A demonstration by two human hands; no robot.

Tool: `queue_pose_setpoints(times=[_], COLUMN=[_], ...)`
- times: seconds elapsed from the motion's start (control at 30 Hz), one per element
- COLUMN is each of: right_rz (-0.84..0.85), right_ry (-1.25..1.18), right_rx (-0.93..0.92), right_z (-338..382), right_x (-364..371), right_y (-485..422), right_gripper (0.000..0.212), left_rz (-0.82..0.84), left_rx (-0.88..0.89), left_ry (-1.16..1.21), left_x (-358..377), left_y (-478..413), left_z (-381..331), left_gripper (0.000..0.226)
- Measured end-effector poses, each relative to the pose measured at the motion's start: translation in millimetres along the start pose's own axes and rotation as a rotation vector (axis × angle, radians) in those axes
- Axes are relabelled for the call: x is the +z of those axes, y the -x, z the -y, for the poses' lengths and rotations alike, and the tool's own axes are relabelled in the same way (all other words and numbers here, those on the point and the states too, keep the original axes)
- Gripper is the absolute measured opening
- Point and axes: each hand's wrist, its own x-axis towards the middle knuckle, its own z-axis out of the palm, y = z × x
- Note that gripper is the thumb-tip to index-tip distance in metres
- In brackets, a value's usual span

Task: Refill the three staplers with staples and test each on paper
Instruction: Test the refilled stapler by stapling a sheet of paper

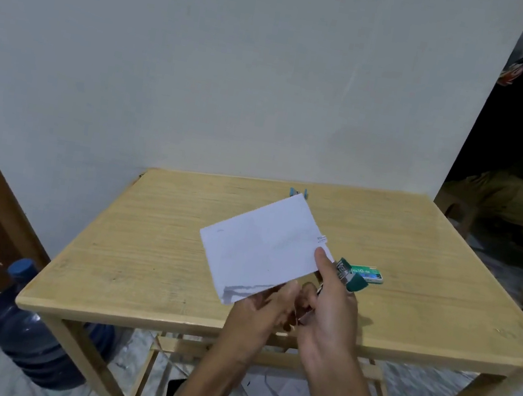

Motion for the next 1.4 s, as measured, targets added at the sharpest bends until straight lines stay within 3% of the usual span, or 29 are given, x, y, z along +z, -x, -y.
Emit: queue_pose_setpoints(times=[0.07, 0.13, 0.27, 0.37, 0.5, 0.57, 0.9, 1.27, 1.4], right_rz=[0.042, 0.084, 0.355, 0.619, 0.735, 0.774, 0.808, 0.736, 0.695], right_ry=[0.090, 0.209, 0.532, 0.576, 0.617, 0.620, 0.639, 0.601, 0.587], right_rx=[-0.044, -0.096, -0.153, -0.081, -0.005, 0.000, -0.010, -0.114, -0.135], right_z=[-5.6, -6.4, 6.0, 16.9, 20.8, 18.5, 5.2, 0.5, 4.1], right_x=[-1.1, -4.9, -19.7, -28.2, -33.5, -34.9, -36.8, -32.8, -32.1], right_y=[4.5, 5.2, -2.9, -10.0, -18.8, -21.6, -20.4, -10.8, -10.5], right_gripper=[0.025, 0.029, 0.045, 0.046, 0.040, 0.047, 0.059, 0.037, 0.040], left_rz=[-0.214, -0.303, -0.318, -0.313, -0.343, -0.330, -0.297, -0.302, -0.261], left_rx=[0.008, 0.025, 0.103, 0.172, 0.217, 0.206, 0.163, 0.239, 0.209], left_ry=[0.002, 0.035, -0.036, -0.144, -0.231, -0.249, -0.108, -0.260, -0.230], left_x=[4.1, 3.4, -5.3, -13.8, -19.1, -19.1, -21.2, -19.6, -22.3], left_y=[-1.3, -3.4, -4.8, -6.2, -9.4, -9.8, -14.3, -7.4, -7.3], left_z=[-6.2, -12.5, -23.7, -27.8, -26.8, -26.0, -20.1, -21.8, -22.3], left_gripper=[0.041, 0.030, 0.041, 0.045, 0.050, 0.051, 0.047, 0.049, 0.050])
